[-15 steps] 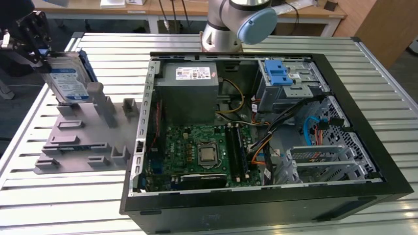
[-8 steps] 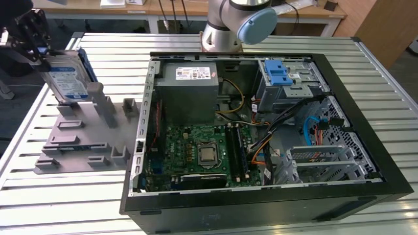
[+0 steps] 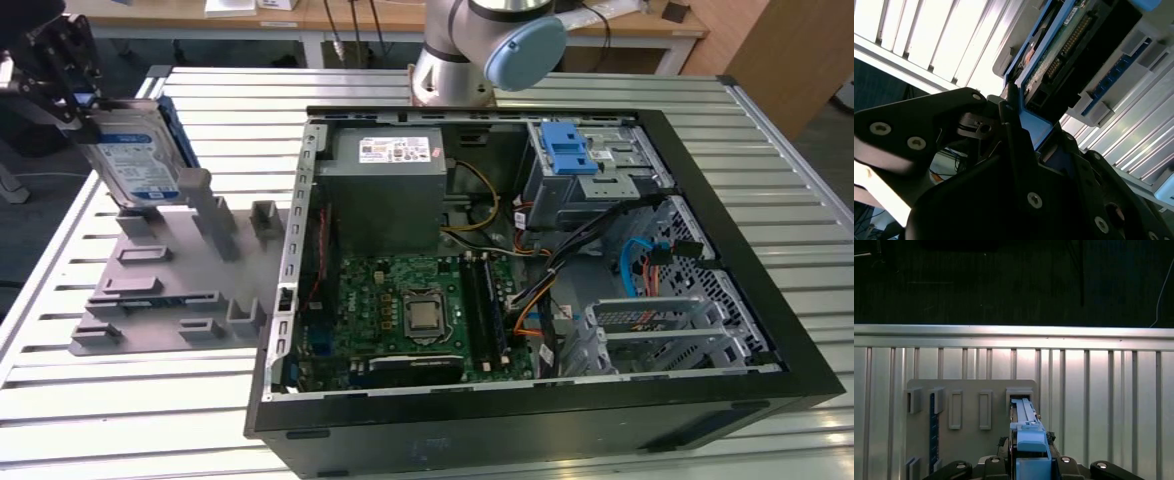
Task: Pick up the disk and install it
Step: 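Pick up the disk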
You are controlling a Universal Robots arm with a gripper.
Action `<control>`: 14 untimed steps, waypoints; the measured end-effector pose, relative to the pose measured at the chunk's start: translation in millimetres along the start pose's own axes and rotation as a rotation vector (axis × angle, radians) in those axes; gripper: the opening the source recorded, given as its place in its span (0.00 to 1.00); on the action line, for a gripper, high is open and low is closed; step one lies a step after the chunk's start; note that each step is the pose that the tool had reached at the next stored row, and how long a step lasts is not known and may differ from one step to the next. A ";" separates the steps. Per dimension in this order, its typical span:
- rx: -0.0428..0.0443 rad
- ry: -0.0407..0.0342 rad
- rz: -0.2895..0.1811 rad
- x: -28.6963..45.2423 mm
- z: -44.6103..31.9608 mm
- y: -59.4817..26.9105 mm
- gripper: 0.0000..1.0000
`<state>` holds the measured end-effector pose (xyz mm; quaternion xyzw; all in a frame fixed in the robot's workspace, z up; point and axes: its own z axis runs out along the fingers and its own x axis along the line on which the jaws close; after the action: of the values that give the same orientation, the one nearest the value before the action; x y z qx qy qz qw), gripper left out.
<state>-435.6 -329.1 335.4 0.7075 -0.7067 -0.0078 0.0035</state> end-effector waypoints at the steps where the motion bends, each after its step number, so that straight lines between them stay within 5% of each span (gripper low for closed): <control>1: 0.0000 0.0000 0.000 0.0 -0.3 0.0 0.36; 14: -0.0001 0.0000 0.000 0.0 -8.9 0.1 0.36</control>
<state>-435.6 -329.1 344.4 0.7075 -0.7066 -0.0078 0.0036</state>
